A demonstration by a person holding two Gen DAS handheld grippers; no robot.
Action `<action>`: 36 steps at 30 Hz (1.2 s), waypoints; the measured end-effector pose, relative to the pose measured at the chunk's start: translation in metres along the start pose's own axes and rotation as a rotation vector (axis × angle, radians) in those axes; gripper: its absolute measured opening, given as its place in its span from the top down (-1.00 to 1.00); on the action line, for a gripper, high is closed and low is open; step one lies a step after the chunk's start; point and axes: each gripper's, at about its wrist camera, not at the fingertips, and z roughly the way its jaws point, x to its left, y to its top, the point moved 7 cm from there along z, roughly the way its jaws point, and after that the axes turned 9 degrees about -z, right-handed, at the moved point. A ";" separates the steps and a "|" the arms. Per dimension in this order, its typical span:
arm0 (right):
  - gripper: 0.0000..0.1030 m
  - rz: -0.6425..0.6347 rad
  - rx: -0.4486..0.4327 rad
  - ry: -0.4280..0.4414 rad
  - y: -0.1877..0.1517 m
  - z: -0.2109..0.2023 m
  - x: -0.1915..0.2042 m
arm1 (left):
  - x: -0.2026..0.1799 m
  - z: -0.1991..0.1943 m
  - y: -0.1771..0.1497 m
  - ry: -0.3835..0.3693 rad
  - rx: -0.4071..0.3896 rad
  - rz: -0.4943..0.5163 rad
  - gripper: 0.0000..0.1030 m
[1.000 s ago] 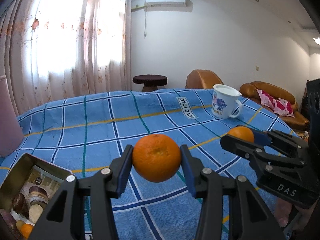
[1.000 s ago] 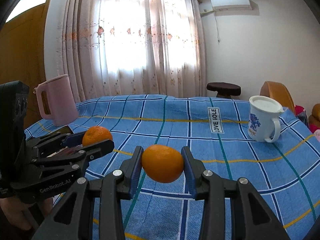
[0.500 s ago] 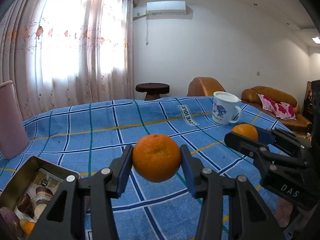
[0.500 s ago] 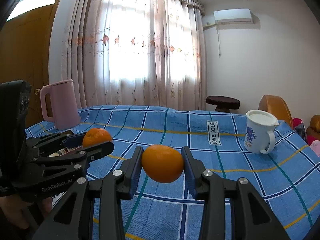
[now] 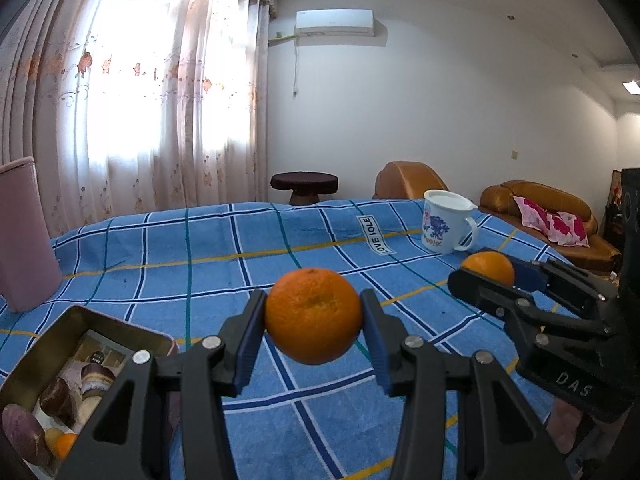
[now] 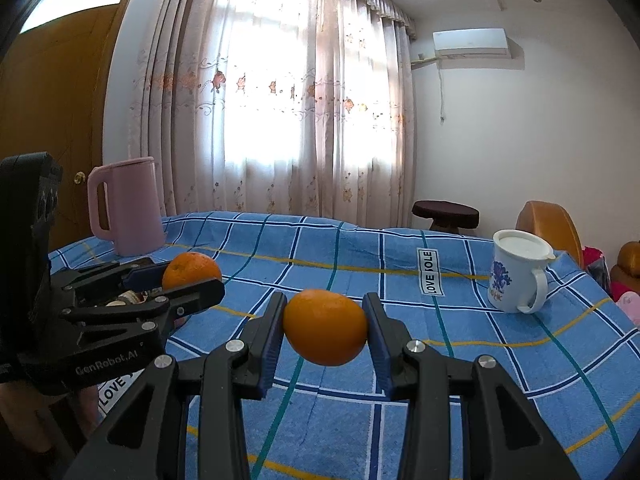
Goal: Organize fruits
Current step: 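Lift and carry the orange with the left tool while the right tool carries its orange toward the tin, then lower the orange into the tin with the left tool while the right tool releases its orange there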
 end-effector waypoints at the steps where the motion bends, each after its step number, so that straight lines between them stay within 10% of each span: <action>1: 0.21 -0.003 0.000 -0.001 0.000 0.000 0.002 | 0.001 -0.002 -0.001 -0.002 0.002 -0.001 0.06; 36: 0.21 -0.071 -0.029 0.209 0.042 0.020 0.120 | 0.092 -0.071 0.006 0.115 -0.041 -0.109 0.06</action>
